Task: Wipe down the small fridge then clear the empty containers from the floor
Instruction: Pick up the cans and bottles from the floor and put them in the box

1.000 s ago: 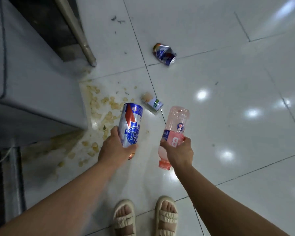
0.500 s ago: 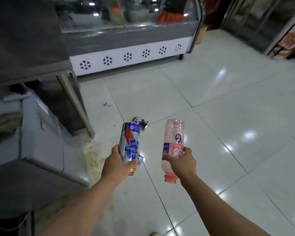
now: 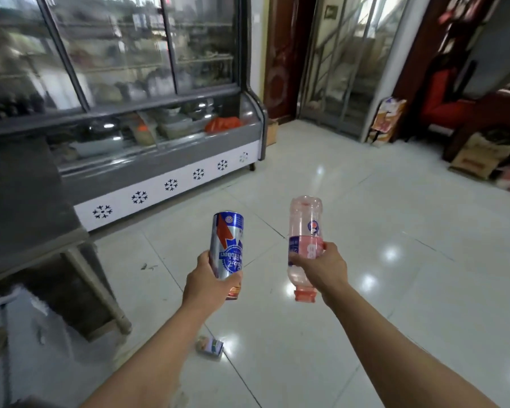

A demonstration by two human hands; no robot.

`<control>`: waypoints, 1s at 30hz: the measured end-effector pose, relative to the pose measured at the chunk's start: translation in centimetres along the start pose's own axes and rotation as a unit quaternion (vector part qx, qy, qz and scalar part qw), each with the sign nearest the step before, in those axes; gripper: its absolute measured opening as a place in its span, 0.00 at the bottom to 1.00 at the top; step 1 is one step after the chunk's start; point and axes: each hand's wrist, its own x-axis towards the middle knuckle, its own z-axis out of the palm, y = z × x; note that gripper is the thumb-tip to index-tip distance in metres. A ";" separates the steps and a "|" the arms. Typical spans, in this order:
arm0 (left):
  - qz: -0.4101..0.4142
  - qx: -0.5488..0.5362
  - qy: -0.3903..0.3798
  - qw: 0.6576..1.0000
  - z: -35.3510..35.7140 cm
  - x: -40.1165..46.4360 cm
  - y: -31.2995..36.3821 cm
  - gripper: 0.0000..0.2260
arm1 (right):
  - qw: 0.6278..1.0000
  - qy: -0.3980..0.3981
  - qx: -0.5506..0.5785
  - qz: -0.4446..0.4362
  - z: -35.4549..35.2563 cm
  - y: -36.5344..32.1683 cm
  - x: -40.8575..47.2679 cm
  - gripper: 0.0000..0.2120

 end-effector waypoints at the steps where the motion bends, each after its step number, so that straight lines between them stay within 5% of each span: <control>1: 0.006 0.003 -0.002 1.000 0.4 0.3 1.1 0.31 | 1.000 0.006 0.010 -0.002 -1.0 -0.4 0.6 0.31; 30: 0.077 -0.008 -0.090 0.993 34.4 19.8 35.9 0.33 | 0.995 0.076 0.054 -0.022 -33.0 -1.1 39.5 0.29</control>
